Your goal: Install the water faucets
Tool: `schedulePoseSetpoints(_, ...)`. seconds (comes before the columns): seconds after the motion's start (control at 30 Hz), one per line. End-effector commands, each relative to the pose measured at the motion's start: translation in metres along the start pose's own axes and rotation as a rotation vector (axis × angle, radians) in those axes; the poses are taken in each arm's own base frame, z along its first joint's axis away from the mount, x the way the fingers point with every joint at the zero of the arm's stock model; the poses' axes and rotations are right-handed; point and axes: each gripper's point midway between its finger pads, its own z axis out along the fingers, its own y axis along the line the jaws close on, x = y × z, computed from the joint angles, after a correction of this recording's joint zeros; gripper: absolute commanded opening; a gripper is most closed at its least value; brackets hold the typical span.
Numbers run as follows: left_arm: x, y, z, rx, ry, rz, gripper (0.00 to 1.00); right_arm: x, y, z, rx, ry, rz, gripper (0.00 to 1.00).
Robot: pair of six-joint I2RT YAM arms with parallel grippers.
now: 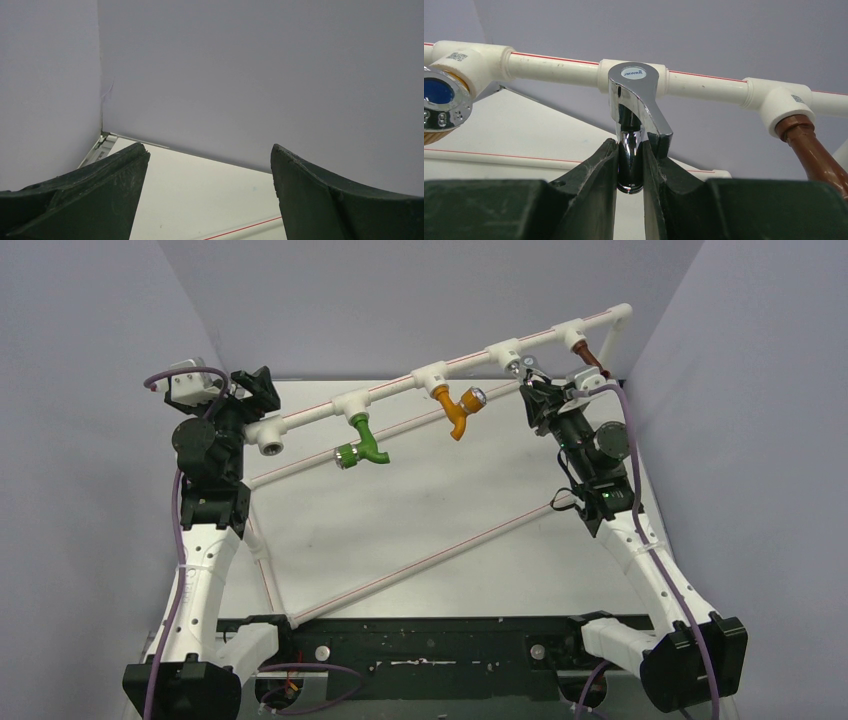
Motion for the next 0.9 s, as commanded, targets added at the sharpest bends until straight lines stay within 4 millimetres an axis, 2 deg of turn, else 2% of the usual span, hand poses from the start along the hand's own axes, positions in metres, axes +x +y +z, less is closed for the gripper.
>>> schedulePoseSetpoints(0.0,0.123,0.037,-0.028,-0.09,0.414,0.038,0.9,-0.055,0.011,0.007,-0.038,-0.147,-0.066,0.0)
schedulePoseSetpoints(0.4,0.123,0.037,-0.028,-0.088,0.412,0.035,0.9,-0.036,0.008,0.009,-0.028,-0.087,-0.141,0.0)
schedulePoseSetpoints(0.6,0.124,0.038,-0.029,-0.088,0.415,0.033,0.9,-0.032,-0.001,0.013,-0.013,-0.048,-0.205,0.0)
schedulePoseSetpoints(0.87,0.124,0.038,-0.028,-0.089,0.415,0.031,0.9,-0.026,-0.002,0.018,-0.01,-0.034,-0.166,0.0)
